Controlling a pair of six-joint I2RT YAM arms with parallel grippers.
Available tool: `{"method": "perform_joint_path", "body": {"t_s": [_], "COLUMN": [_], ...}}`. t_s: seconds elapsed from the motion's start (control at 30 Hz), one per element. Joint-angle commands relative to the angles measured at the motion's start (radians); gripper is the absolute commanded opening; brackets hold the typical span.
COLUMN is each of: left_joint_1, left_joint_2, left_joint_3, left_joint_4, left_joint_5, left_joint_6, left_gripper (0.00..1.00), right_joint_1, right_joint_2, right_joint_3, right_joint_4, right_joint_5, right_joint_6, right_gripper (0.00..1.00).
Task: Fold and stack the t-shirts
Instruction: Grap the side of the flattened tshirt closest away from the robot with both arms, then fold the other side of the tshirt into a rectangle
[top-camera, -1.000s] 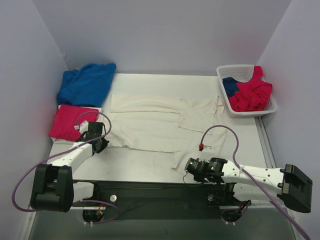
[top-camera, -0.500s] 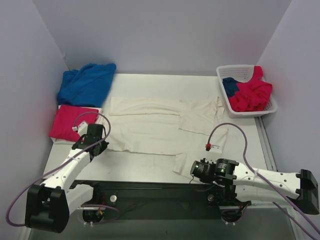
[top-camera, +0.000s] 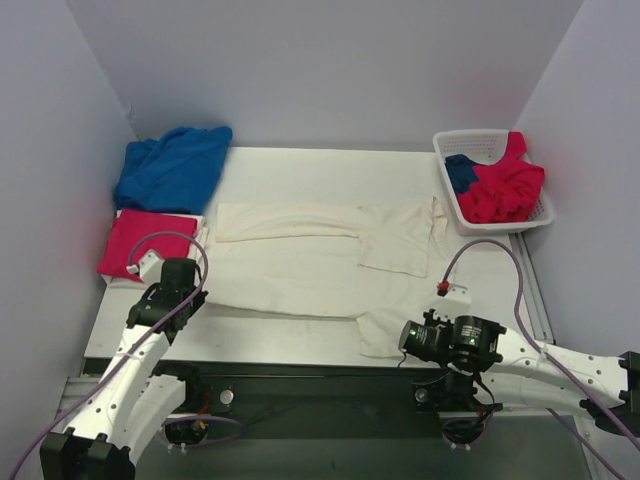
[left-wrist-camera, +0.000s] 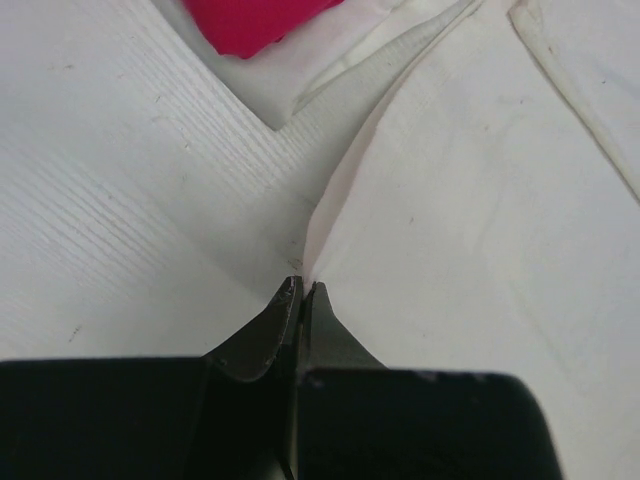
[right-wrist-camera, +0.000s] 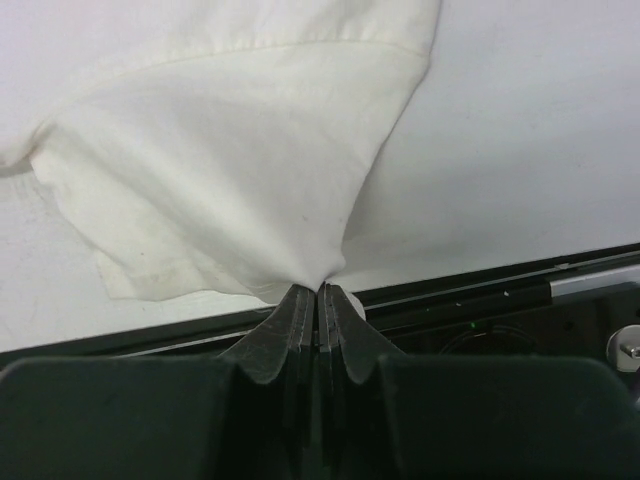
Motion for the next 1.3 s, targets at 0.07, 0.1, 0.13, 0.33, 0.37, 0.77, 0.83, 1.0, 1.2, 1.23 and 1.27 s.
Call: {"method": "perform_joint_path", "body": {"t_s": [0.07, 0.1, 0.13, 0.33, 0.37, 0.77, 0.83, 1.0, 1.2, 1.23, 1.27], "left_joint_1": [0.0, 0.0, -0.002, 0.0, 0.0, 0.006, 0.007, 0.019, 0.036, 0.041, 0.049], "left_joint_2": [-0.051, -0.046, -0.04, 0.078, 0.113, 0.376, 0.408, 0.546, 0.678, 0.695, 0.727], "left_joint_3": [0.031, 0.032, 0.037, 0.096, 0.124, 0.305, 0.33, 0.406, 0.475, 0.483, 0.492], "left_joint_4": [-0.054, -0.043, -0.034, 0.048, 0.069, 0.178, 0.198, 0.236, 0.272, 0.276, 0.278], "left_joint_5": [-0.03, -0.03, -0.029, -0.026, -0.026, -0.049, -0.055, -0.067, -0.082, -0.082, -0.081], "left_joint_6": [-0.008, -0.008, -0.007, 0.016, 0.016, 0.002, -0.002, -0.005, -0.008, -0.008, -0.011], "left_gripper": [0.0, 0.0, 0.0, 0.0, 0.0, 0.0, 0.0, 0.0, 0.0, 0.0, 0.0], "right_joint_1": [0.011, 0.007, 0.001, -0.143, -0.164, -0.537, -0.607, -0.732, -0.822, -0.842, -0.847], "right_joint_2": [-0.008, -0.005, 0.007, 0.057, 0.06, 0.181, 0.218, 0.325, 0.458, 0.494, 0.511], "right_joint_3": [0.09, 0.106, 0.121, 0.248, 0.258, 0.252, 0.253, 0.294, 0.328, 0.337, 0.345], "right_joint_4": [-0.131, -0.134, -0.137, -0.118, -0.086, 0.427, 0.516, 0.626, 0.731, 0.749, 0.757], "right_joint_5": [0.149, 0.169, 0.211, 0.306, 0.33, 0.17, 0.11, -0.01, -0.105, -0.113, -0.116], "right_joint_6": [0.038, 0.023, 0.014, -0.167, -0.207, -0.729, -0.802, -0.902, -0.947, -0.954, -0.959], "right_gripper": [0.0, 0.0, 0.0, 0.0, 0.0, 0.0, 0.0, 0.0, 0.0, 0.0, 0.0]}}
